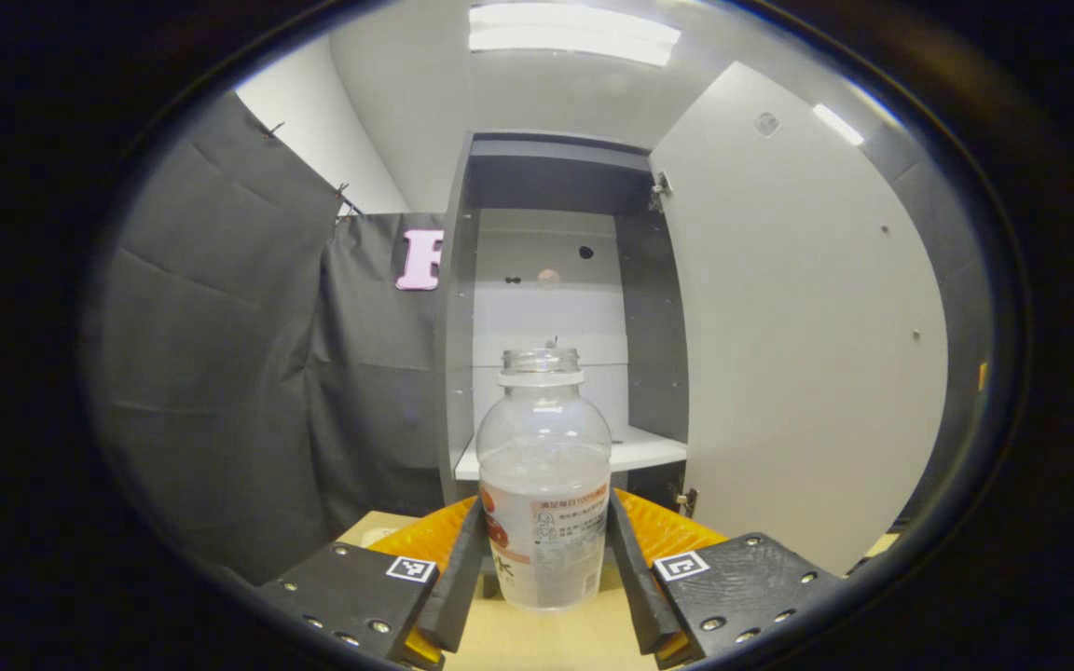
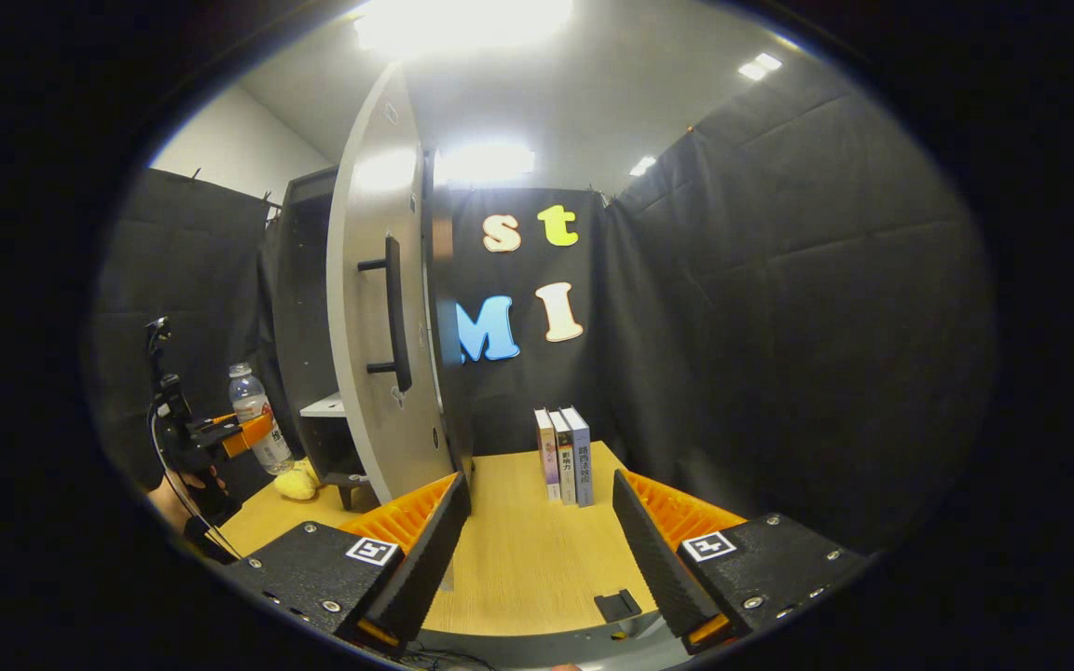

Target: Open the cabinet door with the right hand, grasp the bottle in the cabinet with the left hand and place it on the coaster, then close the cabinet door with the right hand.

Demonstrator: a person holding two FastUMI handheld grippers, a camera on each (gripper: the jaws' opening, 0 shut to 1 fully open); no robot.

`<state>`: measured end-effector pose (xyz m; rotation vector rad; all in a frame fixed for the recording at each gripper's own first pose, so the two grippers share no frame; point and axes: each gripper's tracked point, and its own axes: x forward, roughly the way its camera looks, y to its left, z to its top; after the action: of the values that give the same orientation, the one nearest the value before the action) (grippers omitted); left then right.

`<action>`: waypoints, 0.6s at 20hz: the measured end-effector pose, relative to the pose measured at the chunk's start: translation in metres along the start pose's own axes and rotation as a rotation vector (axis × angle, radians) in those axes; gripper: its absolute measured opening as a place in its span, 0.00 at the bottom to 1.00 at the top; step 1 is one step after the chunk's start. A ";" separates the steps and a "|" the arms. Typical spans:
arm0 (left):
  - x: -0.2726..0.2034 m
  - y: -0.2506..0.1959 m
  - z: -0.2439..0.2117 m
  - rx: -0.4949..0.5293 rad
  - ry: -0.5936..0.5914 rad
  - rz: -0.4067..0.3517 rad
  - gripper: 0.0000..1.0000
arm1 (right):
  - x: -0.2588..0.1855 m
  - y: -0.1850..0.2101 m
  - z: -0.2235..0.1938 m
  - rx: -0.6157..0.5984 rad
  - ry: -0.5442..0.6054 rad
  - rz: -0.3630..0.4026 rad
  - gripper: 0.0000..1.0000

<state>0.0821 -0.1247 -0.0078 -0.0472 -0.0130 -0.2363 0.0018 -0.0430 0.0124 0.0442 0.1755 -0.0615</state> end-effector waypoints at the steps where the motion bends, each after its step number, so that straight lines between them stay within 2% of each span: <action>1: -0.007 -0.001 -0.005 0.005 0.004 0.002 0.75 | -0.001 0.002 -0.001 -0.010 0.002 0.005 0.95; 6: -0.035 -0.005 -0.026 0.018 -0.002 -0.005 0.75 | 0.002 0.009 -0.007 -0.023 0.015 0.028 0.95; 12: -0.064 -0.005 -0.074 -0.001 0.042 -0.011 0.76 | 0.007 0.015 -0.019 -0.034 0.038 0.035 0.95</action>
<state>0.0196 -0.1181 -0.0825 -0.0431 0.0287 -0.2480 0.0067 -0.0271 -0.0065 0.0149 0.2136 -0.0228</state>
